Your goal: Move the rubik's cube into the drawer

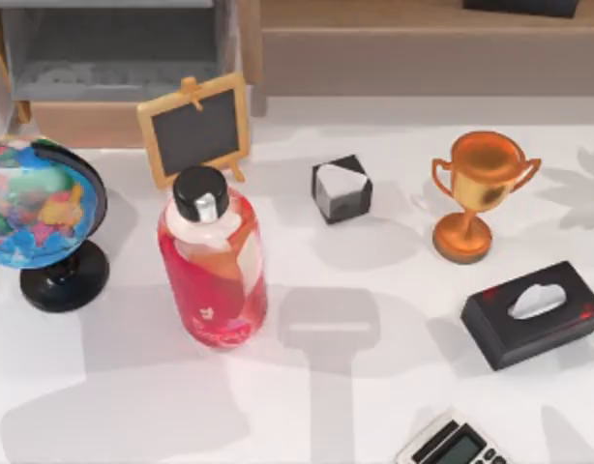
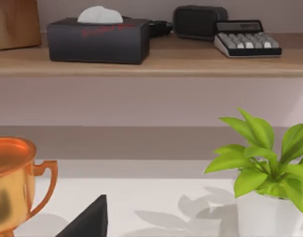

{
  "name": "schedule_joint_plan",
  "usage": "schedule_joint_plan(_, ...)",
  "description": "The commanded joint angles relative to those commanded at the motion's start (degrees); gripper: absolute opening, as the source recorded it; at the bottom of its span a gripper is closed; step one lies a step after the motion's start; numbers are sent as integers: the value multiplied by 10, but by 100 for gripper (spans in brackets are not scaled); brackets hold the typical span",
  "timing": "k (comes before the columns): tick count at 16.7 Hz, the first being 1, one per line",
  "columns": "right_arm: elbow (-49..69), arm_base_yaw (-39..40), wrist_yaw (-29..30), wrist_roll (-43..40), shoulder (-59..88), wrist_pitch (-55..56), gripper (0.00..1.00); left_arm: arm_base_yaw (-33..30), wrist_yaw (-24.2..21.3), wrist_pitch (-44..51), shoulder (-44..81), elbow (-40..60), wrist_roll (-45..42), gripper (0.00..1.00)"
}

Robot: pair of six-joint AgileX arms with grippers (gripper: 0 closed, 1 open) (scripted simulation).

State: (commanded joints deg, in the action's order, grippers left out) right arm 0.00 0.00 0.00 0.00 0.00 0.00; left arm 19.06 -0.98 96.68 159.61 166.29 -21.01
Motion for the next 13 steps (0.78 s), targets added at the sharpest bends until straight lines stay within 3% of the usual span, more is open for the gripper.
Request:
schedule_joint_plan(4,0,0,0,0,0,0,100,0,0,0,0,0,0,0)
schedule_joint_plan(13,0,0,0,0,0,0,100,0,0,0,0,0,0,68)
